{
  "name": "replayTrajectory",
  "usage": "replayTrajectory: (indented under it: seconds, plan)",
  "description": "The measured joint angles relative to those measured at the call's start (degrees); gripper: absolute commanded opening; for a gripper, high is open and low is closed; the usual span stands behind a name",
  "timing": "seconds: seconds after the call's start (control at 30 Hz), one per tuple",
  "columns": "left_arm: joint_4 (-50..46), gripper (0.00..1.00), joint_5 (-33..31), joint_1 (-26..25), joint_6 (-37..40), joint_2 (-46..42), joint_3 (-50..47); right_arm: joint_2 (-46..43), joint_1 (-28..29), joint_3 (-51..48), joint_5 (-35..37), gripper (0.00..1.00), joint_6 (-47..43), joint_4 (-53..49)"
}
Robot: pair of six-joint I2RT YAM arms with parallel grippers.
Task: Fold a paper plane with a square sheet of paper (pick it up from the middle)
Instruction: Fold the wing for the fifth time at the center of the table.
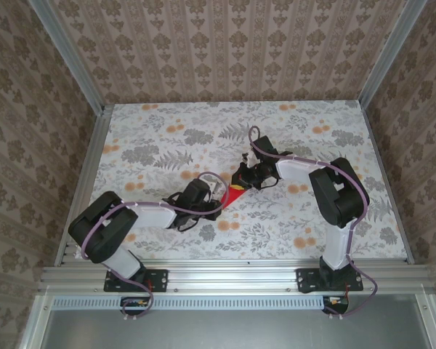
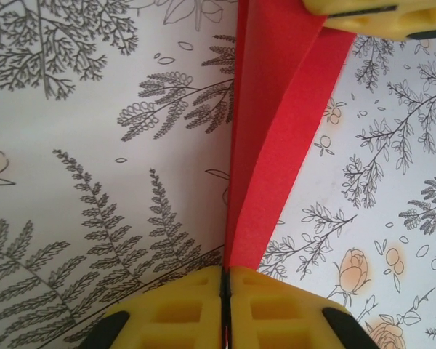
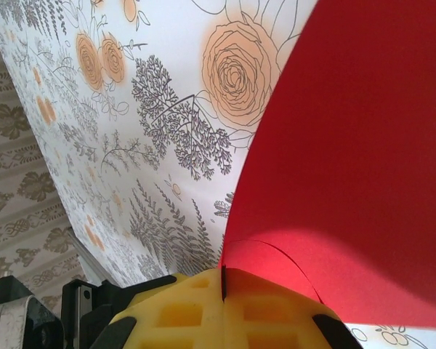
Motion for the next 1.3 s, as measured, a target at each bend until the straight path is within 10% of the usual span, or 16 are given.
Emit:
replayTrajectory:
  seconds: [0.73, 1.0, 1.3]
  plan:
    - [-10.0, 0.18, -13.7, -6.6, 1.0, 1.0, 5.2, 0.0, -0.6, -4.1, 2.3, 0.06, -7.5, -0.3]
    - [-12.0, 0.44, -9.3, -6.2, 2.8, -2.0, 5.5, 0.0, -0.6, -4.1, 3.5, 0.06, -9.6, -0.3]
    - [-9.7, 0.41, 4.0, 2.1, 0.6, -5.6, 5.6, 1.0, -1.2, -4.1, 3.5, 0.07, -12.2, -0.5]
